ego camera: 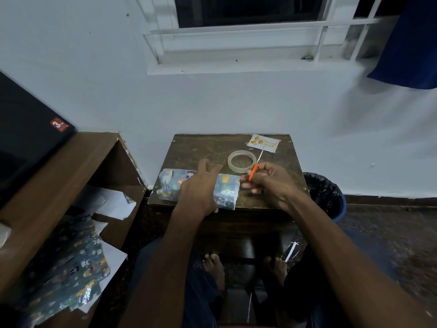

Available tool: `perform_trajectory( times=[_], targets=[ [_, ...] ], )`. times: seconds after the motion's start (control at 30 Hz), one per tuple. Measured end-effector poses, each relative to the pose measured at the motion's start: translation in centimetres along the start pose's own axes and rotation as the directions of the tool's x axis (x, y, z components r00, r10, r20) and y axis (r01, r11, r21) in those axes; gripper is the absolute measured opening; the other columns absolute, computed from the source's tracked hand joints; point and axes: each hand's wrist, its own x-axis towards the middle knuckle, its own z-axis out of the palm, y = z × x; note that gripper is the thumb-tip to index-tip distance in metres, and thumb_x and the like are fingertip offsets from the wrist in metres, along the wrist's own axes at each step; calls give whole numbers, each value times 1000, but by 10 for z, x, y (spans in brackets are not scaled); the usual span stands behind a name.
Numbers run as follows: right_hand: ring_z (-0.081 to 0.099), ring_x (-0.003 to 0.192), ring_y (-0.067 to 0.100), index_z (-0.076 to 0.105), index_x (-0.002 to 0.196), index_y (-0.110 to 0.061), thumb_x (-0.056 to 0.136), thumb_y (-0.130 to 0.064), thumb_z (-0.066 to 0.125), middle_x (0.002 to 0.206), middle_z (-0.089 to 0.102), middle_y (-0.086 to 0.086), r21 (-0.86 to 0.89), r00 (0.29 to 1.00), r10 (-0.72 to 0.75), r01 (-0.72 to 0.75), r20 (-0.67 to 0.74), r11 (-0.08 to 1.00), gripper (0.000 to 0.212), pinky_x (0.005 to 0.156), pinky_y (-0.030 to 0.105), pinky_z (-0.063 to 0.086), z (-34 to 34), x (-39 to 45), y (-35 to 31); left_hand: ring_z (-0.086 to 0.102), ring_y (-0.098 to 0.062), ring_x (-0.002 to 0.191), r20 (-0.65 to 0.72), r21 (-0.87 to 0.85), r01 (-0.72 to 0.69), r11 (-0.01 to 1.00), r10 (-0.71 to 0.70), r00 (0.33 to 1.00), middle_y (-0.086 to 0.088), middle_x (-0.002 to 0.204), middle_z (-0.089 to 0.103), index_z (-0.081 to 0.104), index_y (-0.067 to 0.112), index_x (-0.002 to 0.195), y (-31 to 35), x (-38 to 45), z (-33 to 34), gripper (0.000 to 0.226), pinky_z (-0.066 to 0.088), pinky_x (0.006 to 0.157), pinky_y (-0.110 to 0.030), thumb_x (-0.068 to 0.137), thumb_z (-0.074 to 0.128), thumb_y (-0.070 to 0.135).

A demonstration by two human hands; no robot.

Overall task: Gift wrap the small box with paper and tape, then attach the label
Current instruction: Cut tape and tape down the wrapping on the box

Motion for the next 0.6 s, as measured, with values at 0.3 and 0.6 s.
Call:
perform_trajectory(
  times=[0.3,0.6],
  targets=[
    [77,79,25,62,111,-6,98,6,62,95,78,17,87,1000,-7,8,-15,996,18,50,26,57,9,1,3,57,-27,132,-143,-115,-50,992,33,989,2,156,39,27,31,161,10,7,12,104,49,97,-48,80,91,27],
    [69,82,21,67,114,-8,93,-3,74,93,74,9,199,994,-71,86,-83,976,23,54,25,58,13,8,1,63,-23,118,-266,-40,-80,996,67,962,2,148,36,36,29,155,16,18,23,98,49,79,-37,76,93,28]
  ],
)
